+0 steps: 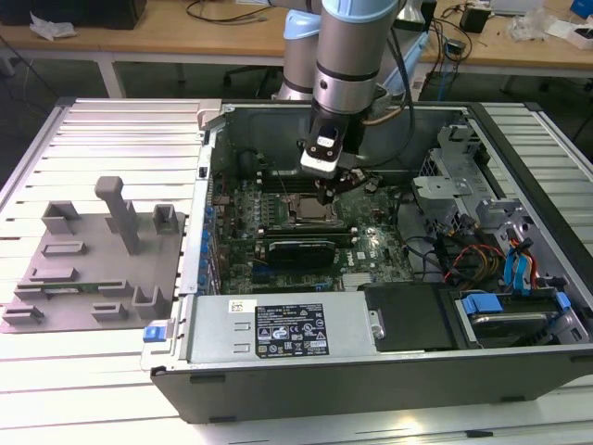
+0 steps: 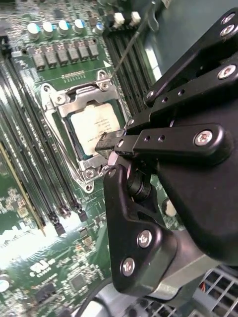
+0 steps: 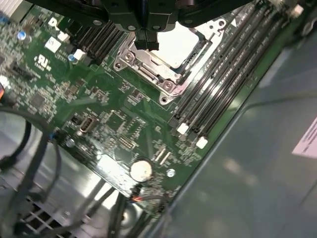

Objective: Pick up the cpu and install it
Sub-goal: 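Close the cpu cover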

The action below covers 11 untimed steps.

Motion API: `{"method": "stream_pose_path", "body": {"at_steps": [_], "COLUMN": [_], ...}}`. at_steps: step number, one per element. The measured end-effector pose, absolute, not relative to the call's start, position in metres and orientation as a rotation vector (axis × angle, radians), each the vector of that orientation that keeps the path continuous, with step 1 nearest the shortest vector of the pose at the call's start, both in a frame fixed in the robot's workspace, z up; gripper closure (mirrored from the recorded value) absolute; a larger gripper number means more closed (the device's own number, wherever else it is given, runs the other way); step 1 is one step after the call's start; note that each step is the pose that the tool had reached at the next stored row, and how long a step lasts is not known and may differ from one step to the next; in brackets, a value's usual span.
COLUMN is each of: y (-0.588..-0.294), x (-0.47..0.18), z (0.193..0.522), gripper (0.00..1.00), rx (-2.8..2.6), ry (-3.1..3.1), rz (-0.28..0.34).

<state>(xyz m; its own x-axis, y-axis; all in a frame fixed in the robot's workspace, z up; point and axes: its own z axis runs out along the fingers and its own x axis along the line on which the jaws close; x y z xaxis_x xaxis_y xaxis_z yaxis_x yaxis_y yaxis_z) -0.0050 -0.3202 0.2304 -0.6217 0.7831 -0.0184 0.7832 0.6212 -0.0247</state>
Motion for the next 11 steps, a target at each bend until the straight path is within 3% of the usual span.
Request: {"method": "stream_pose_path", "body": {"at_steps": [11], "y": [-0.3202], "x": [-0.0051], "z": [0.2287], "gripper": [0.89], "rx": [0.968], "ry": [2.978], "rz": [-0.046]}}
